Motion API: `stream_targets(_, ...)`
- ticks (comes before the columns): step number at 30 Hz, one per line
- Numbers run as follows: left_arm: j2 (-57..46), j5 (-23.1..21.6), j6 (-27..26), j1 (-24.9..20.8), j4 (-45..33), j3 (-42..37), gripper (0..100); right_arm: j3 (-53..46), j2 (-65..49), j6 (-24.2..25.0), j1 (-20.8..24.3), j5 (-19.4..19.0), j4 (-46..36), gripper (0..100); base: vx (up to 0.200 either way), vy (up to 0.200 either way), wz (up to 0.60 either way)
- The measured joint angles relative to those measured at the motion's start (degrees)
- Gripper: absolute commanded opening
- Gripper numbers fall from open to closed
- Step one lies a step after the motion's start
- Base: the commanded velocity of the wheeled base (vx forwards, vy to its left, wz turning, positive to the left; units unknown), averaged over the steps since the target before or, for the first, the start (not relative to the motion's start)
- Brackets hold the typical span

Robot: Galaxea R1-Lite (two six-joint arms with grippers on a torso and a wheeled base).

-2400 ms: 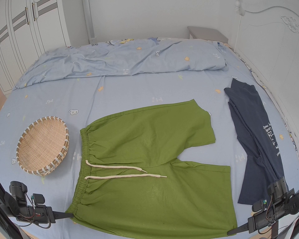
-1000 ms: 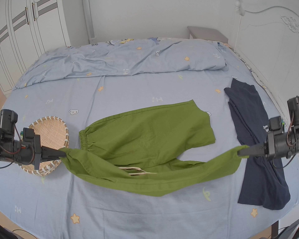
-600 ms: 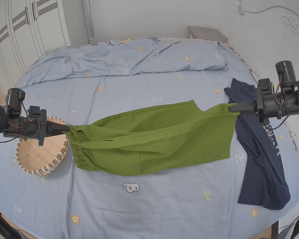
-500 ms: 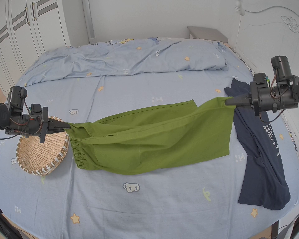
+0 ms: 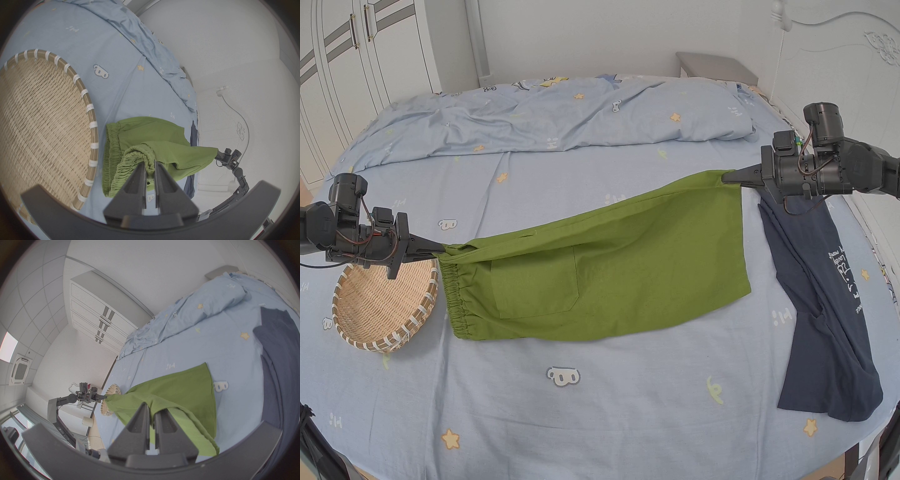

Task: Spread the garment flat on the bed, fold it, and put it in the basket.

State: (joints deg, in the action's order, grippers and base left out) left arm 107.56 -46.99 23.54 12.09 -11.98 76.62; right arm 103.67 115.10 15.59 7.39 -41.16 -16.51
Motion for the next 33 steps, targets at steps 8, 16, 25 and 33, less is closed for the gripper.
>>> stream_targets(8,2.19,0.06,-0.12,-0.05,0.02,2.07,0,2.94,4.50,0.00,-0.26,0.02,4.28,0,0.000,0.000,0.00)
stream_targets(16,3.69,0.09,-0.28,-0.39,0.05,3.25,0,4.13,7.22,-0.40,-0.30,0.02,7.07,0,0.000,0.000,0.00)
stream_targets(25,4.43,0.06,-0.04,-0.17,1.18,3.54,0,4.85,8.94,0.04,-0.09,0.29,11.91,0,0.000,0.000,0.00)
stream_targets(33,4.79,0.04,-0.01,-0.09,1.26,3.54,0,5.14,10.17,0.02,-0.17,0.65,15.07,0,0.000,0.000,0.00)
